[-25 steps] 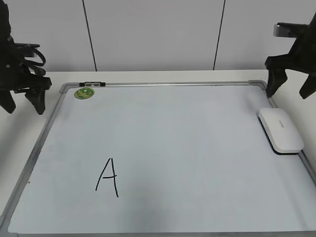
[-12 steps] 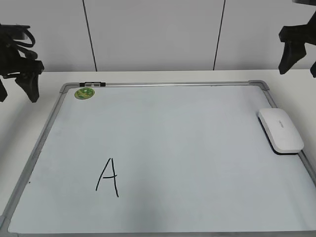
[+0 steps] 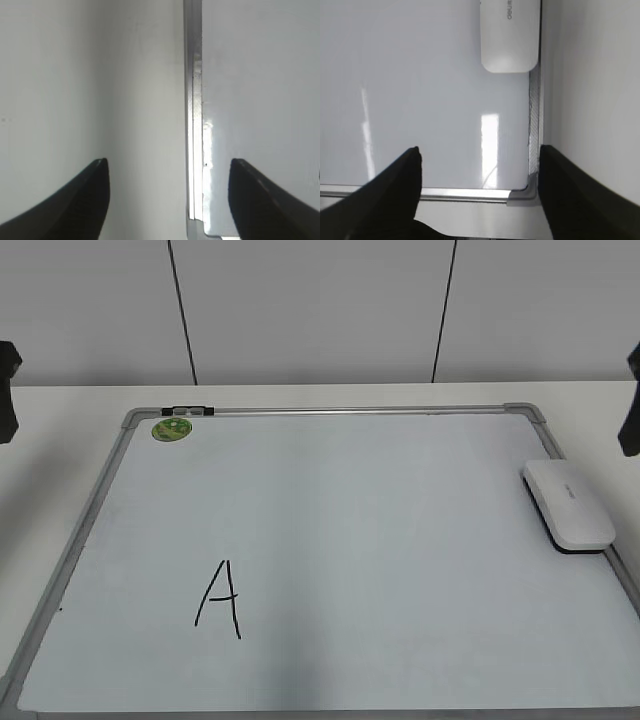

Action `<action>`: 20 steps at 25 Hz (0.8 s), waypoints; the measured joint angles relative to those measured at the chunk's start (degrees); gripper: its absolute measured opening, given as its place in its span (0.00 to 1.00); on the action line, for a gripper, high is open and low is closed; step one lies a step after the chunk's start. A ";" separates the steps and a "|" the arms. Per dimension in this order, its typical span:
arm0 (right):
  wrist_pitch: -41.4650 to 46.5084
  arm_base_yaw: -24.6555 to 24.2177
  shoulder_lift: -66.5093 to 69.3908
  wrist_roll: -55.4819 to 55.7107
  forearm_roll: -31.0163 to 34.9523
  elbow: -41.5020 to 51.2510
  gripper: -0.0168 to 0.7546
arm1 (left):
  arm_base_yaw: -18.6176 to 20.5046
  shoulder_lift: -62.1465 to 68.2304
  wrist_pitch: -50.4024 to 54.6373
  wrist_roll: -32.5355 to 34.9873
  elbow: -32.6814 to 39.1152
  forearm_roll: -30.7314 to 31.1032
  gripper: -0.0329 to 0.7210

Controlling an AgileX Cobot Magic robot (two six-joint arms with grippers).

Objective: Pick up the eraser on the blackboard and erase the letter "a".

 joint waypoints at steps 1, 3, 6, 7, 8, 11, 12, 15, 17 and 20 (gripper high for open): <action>-0.33 0.00 -2.84 -0.11 -0.25 2.59 0.72 | -0.76 -1.30 -0.14 -0.10 0.84 0.03 0.76; -1.33 0.11 -6.98 -0.11 -0.53 5.73 0.72 | -3.03 -4.02 -0.57 -0.10 3.29 0.97 0.75; -3.72 0.33 -13.15 -0.11 -0.57 11.13 0.72 | -7.17 -9.43 -1.87 -1.58 7.87 4.06 0.75; -5.18 0.33 -16.73 -0.11 -0.22 14.28 0.72 | -8.33 -11.61 -2.31 -2.14 9.61 5.15 0.74; -6.23 0.33 -20.22 -0.11 0.31 17.75 0.72 | -9.61 -13.88 -2.40 -2.61 10.99 5.89 0.74; -7.91 0.33 -27.97 -0.11 0.90 23.91 0.72 | -12.70 -20.77 -2.78 -3.25 15.46 6.96 0.74; -8.32 0.33 -29.74 -0.11 0.90 25.26 0.72 | -13.63 -23.27 -2.95 -3.29 16.87 7.20 0.74; -8.57 0.33 -36.68 -0.11 1.46 30.43 0.72 | -15.69 -30.28 -2.93 -3.38 20.83 7.20 0.73; -8.57 0.33 -40.13 -0.11 2.41 33.79 0.72 | -16.23 -34.70 -2.81 -3.38 23.65 7.20 0.73; -7.93 0.33 -44.13 -0.11 2.98 37.69 0.72 | -16.28 -41.64 -2.40 -3.38 28.17 7.20 0.73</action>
